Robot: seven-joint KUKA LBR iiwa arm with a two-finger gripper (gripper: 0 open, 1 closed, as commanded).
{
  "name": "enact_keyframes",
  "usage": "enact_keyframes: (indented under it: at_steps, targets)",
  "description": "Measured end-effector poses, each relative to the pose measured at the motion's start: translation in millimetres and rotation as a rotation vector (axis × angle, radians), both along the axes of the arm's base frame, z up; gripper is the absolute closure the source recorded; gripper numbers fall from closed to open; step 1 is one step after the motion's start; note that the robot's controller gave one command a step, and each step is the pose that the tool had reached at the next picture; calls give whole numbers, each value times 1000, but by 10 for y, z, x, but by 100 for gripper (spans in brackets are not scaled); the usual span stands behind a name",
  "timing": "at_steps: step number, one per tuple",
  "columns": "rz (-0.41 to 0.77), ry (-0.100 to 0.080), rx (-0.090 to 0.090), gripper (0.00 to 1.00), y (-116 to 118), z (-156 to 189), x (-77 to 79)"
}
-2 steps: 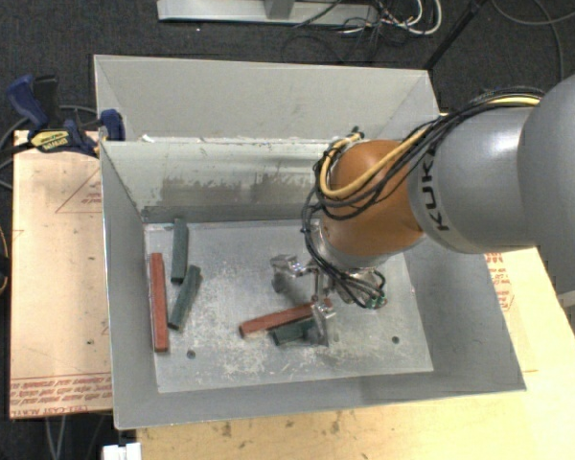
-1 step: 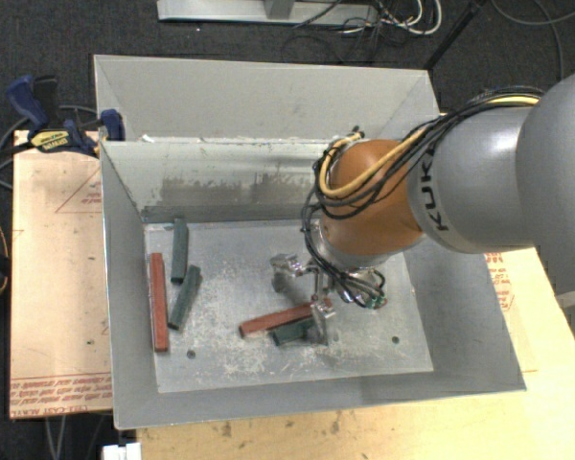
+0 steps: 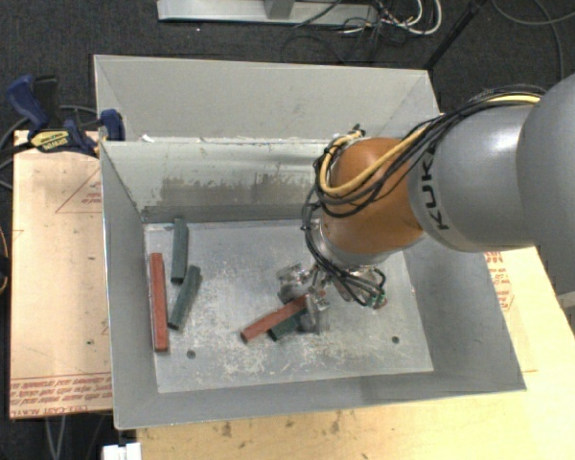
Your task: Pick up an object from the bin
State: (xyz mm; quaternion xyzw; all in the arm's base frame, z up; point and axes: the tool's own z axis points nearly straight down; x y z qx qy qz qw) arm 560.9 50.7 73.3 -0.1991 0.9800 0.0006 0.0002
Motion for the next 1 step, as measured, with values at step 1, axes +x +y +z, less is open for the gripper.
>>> enact_keyframes:
  at_steps: [1]
  targets:
    - [-3, -9, 2, 100, 11, 74, 31]
